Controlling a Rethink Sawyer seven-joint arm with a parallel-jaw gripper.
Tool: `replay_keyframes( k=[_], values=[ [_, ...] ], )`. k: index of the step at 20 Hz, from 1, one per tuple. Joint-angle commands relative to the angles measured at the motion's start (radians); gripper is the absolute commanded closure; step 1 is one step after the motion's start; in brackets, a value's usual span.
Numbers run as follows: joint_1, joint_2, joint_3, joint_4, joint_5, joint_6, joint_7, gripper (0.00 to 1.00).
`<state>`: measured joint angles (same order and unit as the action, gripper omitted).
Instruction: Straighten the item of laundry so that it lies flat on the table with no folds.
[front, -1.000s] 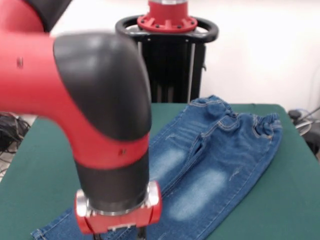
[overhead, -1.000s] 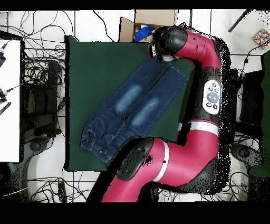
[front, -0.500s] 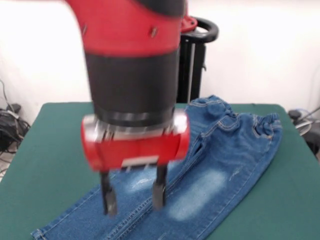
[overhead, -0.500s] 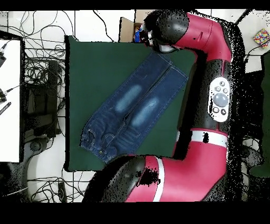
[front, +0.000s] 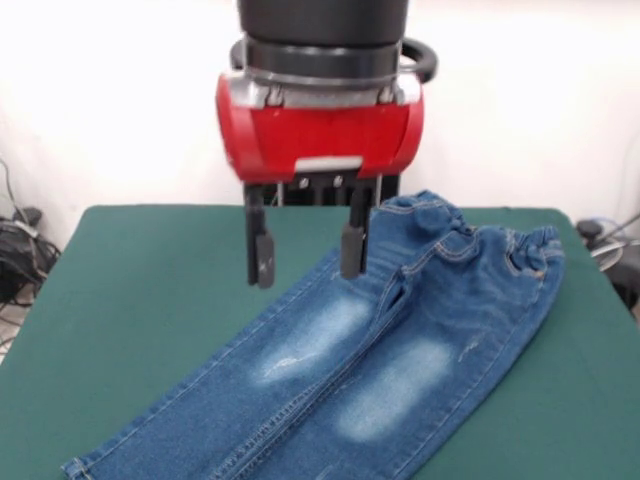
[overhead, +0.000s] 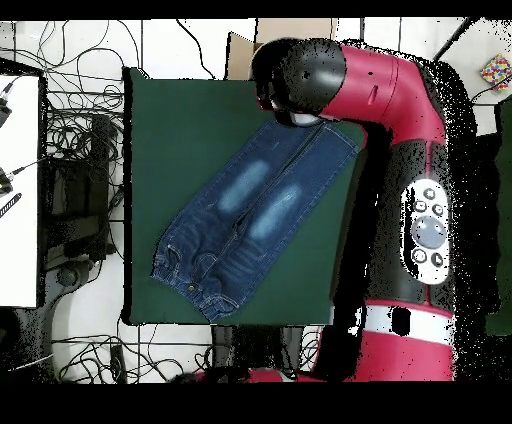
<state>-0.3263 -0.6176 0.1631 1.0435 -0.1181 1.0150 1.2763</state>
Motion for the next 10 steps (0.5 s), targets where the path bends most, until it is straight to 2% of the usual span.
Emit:
replay_keyframes(
  k=[1, 5, 10],
  values=[
    [-0.011, -0.074, -0.002, 0.312, 0.024, -0.144, 0.172, 0.00],
    [-0.017, -0.093, 0.003, 0.348, 0.022, -0.173, 0.159, 0.00],
    [-0.021, -0.071, 0.011, 0.335, 0.011, -0.198, 0.144, 0.00]
  ],
)
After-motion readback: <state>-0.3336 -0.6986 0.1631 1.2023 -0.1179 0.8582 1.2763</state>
